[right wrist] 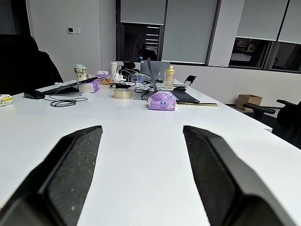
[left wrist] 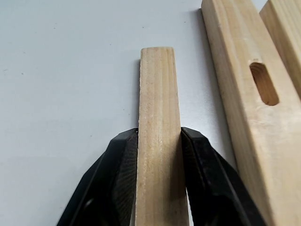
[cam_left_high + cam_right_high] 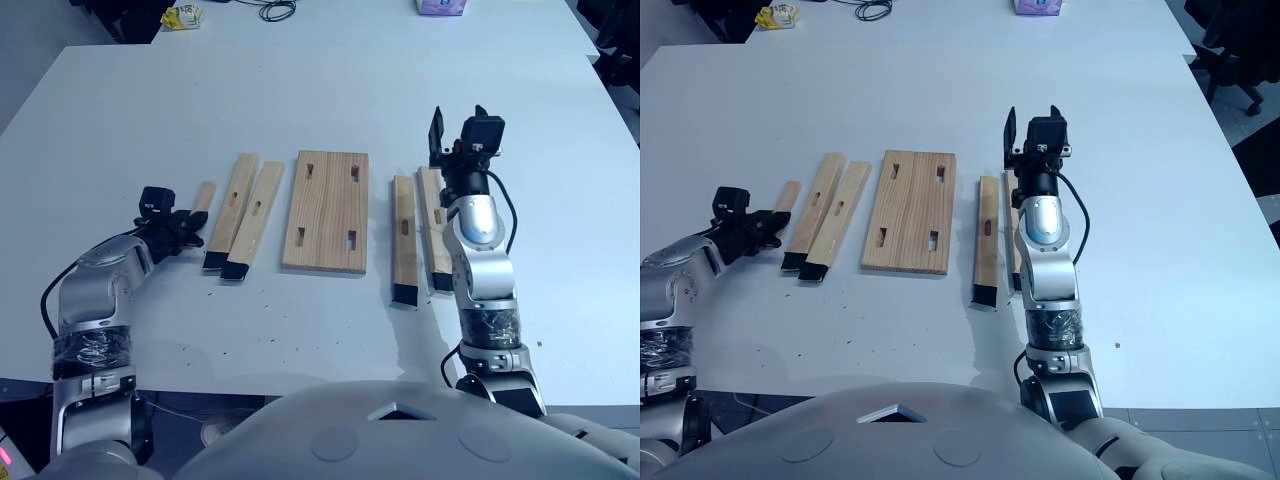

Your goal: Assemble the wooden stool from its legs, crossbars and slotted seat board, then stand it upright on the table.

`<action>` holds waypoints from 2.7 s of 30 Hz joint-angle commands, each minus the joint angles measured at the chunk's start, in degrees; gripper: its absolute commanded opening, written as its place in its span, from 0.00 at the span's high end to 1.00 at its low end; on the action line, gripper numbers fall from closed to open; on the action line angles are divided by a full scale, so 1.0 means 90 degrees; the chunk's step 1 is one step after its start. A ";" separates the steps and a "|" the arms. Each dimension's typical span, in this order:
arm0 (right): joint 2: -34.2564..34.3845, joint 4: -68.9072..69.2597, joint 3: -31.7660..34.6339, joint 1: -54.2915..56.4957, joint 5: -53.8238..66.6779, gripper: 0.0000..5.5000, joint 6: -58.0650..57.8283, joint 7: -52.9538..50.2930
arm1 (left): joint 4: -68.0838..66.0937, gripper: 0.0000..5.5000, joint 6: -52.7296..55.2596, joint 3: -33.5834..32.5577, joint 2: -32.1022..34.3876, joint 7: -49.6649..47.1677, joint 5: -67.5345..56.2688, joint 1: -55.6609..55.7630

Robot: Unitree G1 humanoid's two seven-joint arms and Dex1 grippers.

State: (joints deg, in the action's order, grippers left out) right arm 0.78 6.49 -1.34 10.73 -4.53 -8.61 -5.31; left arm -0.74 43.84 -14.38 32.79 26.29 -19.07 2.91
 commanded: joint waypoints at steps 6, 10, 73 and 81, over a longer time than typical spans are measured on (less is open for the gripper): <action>-0.0007 -0.0331 0.0416 0.0666 0.1552 0.42 -0.0721 0.1230 | 0.0153 0.76 0.0096 -0.0744 -0.0220 0.0149 -0.1167 0.2150; -0.0453 -0.0357 0.0480 0.1208 0.2722 0.42 -0.1584 0.2702 | 0.0449 0.76 0.0096 -0.0646 -0.0352 0.0733 -0.1931 0.2769; -0.2392 0.1522 0.0373 0.1350 0.7838 0.75 -0.4939 0.5754 | 0.2440 0.76 -0.0270 0.0986 0.0099 0.4180 -0.4162 0.1528; -0.2268 0.1504 0.0463 0.1278 0.7925 0.75 -0.4887 0.5418 | 0.2334 0.76 -0.0578 0.1124 0.0121 0.4082 -0.3654 0.1472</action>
State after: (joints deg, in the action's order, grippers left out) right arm -20.18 19.99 2.12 22.56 65.40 -52.38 44.91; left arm 20.59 39.99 -5.27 33.05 63.16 -54.59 16.31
